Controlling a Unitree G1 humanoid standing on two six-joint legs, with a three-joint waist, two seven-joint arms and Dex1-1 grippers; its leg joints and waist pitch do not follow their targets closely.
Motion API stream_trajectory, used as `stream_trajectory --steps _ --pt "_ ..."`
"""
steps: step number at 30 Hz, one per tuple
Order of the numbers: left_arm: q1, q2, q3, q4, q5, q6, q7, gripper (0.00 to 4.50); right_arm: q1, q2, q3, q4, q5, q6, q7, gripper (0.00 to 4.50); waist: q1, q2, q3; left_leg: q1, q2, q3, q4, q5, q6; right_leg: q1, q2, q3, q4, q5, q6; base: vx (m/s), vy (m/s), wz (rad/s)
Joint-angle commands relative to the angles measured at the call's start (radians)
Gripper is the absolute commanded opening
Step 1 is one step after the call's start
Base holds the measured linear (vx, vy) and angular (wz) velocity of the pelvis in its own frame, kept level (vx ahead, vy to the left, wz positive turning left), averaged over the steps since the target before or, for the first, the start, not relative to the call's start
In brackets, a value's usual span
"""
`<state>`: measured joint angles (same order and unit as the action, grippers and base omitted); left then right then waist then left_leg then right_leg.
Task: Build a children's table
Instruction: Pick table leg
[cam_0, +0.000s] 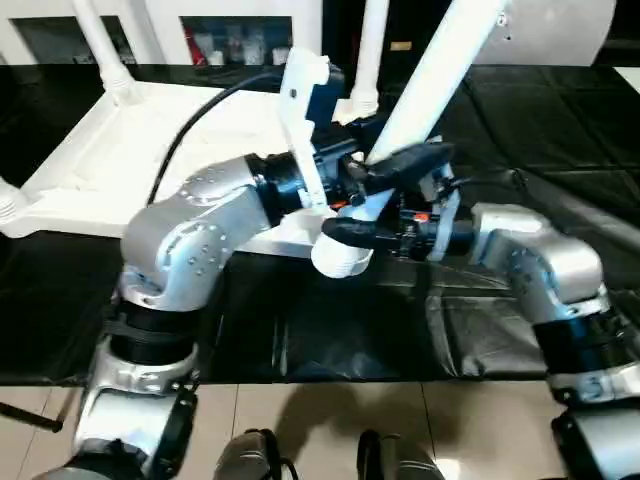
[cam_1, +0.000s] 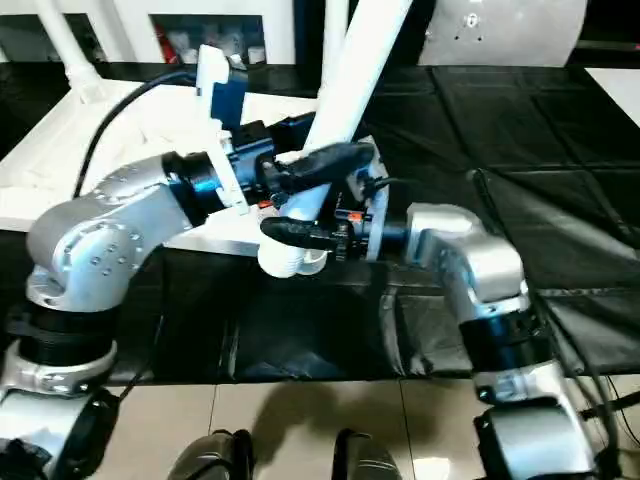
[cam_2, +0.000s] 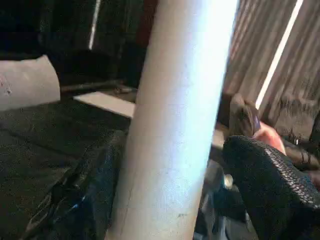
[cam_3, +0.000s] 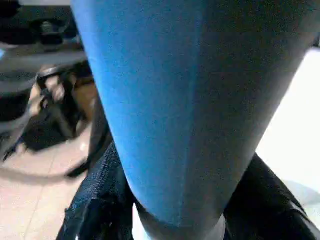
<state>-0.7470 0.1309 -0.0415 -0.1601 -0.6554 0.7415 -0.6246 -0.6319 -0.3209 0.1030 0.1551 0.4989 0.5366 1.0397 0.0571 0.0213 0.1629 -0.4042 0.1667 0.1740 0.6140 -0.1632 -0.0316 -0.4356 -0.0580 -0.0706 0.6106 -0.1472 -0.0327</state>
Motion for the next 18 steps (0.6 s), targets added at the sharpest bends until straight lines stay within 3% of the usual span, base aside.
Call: stream_trajectory --steps 1,3,4,7,8,10,12,14,15,17,18 --pt "-0.010 -0.058 0.030 -0.038 -0.090 -0.045 0.000 3.90 0.007 0.017 -0.010 -0.012 -0.003 0.033 -0.067 1.91 0.004 -0.011 -0.095 0.016 0.044 -0.021 -0.060 -0.144 0.078 0.074 -0.077 0.047 -0.090 -0.362 -0.172 0.000 0.000 0.00" --pt "-0.009 -0.075 0.050 -0.035 -0.106 -0.050 0.012 4.02 0.011 0.023 -0.013 -0.021 0.002 0.040 -0.076 1.91 0.006 -0.009 -0.096 0.018 0.045 -0.022 -0.061 -0.151 0.078 0.074 -0.077 0.046 -0.089 -0.345 -0.187 0.000 0.000 0.00" --pt "-0.014 -0.109 0.103 -0.024 -0.157 -0.060 0.044 4.15 0.027 0.037 -0.019 -0.045 0.010 0.050 -0.095 1.91 0.006 -0.005 -0.098 0.019 0.045 -0.022 -0.060 -0.154 0.078 0.074 -0.075 0.046 -0.087 -0.342 -0.188 0.000 0.000 0.00" --pt "-0.028 -0.141 0.169 -0.016 -0.230 -0.070 0.075 4.35 0.051 0.059 -0.034 -0.073 0.031 0.058 -0.122 1.91 0.009 -0.006 -0.100 0.017 0.044 -0.021 -0.059 -0.150 0.076 0.076 -0.077 0.046 -0.087 -0.321 -0.202 0.000 0.000 0.00" --pt "-0.042 -0.164 0.221 -0.011 -0.275 -0.074 0.103 4.35 0.076 0.082 -0.055 -0.098 0.049 0.054 -0.153 1.91 0.008 -0.010 -0.097 0.015 0.045 -0.021 -0.061 -0.159 0.079 0.075 -0.076 0.045 -0.088 -0.323 -0.200 0.000 0.000 0.00" --pt "-0.048 -0.162 0.240 -0.009 -0.274 -0.077 0.112 4.35 0.093 0.096 -0.071 -0.110 0.051 0.048 -0.185 1.91 0.009 -0.008 -0.096 0.018 0.044 -0.023 -0.062 -0.167 0.077 0.075 -0.077 0.044 -0.090 -0.351 -0.184 0.000 0.000 0.00" --pt "-0.047 -0.130 0.242 0.000 -0.243 -0.078 0.106 4.35 0.108 0.106 -0.090 -0.115 0.036 0.031 -0.230 1.91 0.006 -0.008 -0.092 0.022 0.044 -0.024 -0.066 -0.179 0.068 0.071 -0.076 0.044 -0.095 -0.403 -0.149 0.000 0.000 0.00" --pt "-0.036 -0.073 0.224 0.019 -0.195 -0.072 0.081 4.35 0.112 0.106 -0.103 -0.115 0.008 0.014 -0.275 1.91 0.006 -0.005 -0.091 0.022 0.043 -0.025 -0.067 -0.181 0.064 0.070 -0.075 0.044 -0.095 -0.412 -0.141 0.000 0.000 0.00" --pt "-0.026 -0.030 0.207 0.033 -0.158 -0.068 0.063 4.35 0.114 0.102 -0.110 -0.116 -0.013 0.008 -0.306 1.91 0.001 -0.004 -0.091 0.023 0.042 -0.027 -0.070 -0.185 0.051 0.067 -0.073 0.044 -0.097 -0.440 -0.107 0.000 0.000 0.00" --pt "-0.019 0.000 0.187 0.046 -0.120 -0.071 0.054 4.35 0.114 0.095 -0.108 -0.117 -0.031 0.008 -0.324 1.91 -0.003 -0.002 -0.092 0.028 0.042 -0.025 -0.071 -0.187 0.039 0.065 -0.072 0.045 -0.097 -0.437 -0.098 0.000 0.000 0.00" --pt "0.011 0.108 0.080 0.097 0.043 -0.152 0.000 4.35 0.112 0.074 -0.104 -0.116 -0.073 0.019 -0.365 1.91 0.001 -0.001 -0.094 0.028 0.045 -0.029 -0.073 -0.185 0.041 0.064 -0.073 0.047 -0.101 -0.434 -0.091 0.000 0.000 0.00"
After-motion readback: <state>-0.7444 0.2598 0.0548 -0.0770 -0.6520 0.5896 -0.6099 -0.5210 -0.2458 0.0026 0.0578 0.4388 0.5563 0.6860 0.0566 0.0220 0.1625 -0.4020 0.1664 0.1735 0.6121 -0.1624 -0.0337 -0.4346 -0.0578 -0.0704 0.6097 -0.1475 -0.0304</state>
